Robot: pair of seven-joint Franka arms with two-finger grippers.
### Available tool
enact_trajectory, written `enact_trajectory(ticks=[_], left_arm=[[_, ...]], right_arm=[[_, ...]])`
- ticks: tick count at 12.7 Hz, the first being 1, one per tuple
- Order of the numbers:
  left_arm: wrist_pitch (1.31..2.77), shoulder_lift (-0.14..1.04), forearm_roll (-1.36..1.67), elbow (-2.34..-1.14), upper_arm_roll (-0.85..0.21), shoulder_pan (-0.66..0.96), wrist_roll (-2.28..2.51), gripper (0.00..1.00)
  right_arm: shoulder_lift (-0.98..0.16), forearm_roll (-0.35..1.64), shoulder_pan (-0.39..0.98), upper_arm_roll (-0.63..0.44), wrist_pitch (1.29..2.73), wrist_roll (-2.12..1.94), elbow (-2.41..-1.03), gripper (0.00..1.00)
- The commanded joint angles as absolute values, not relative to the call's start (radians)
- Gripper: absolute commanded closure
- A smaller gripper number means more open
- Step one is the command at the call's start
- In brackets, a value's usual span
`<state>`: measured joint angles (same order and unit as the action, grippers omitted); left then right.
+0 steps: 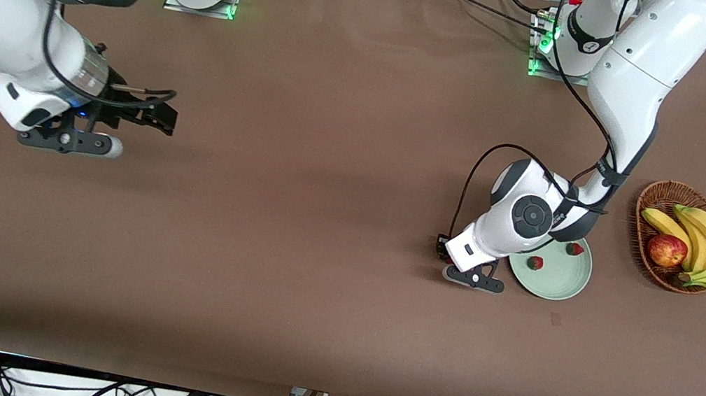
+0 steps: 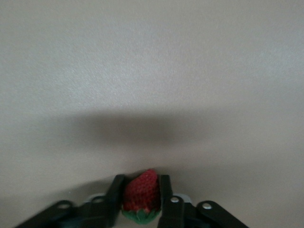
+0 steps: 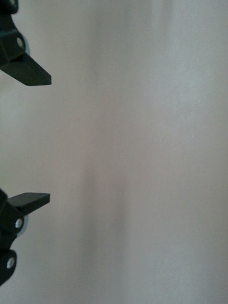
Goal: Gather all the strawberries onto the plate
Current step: 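Lower the third strawberry onto the plate and open the left gripper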
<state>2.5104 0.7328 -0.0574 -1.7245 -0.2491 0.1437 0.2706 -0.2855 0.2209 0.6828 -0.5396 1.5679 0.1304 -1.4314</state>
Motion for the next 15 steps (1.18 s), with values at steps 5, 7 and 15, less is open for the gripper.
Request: enact_trajectory(ticks=[5, 7, 15], left_arm=[[2.151, 0.562, -0.086, -1.71, -0.216, 0.114, 0.208, 1.0], [2.061, 0.531, -0.18, -1.712, -0.174, 0.11, 0.057, 1.0], [1.959, 0.569, -0.462, -1.738, -0.161, 0.051, -0.083, 0.0]], right_arm=[[-0.068, 0.106, 0.193, -0.07, 1.549, 0.117, -1.595, 0.01], [-0.035, 0.08, 0.144, -0.032, 1.545, 0.112, -1.614, 0.01], [-0.058, -0.009, 0.137, -0.038, 1.531, 0.103, -1.554, 0.01]])
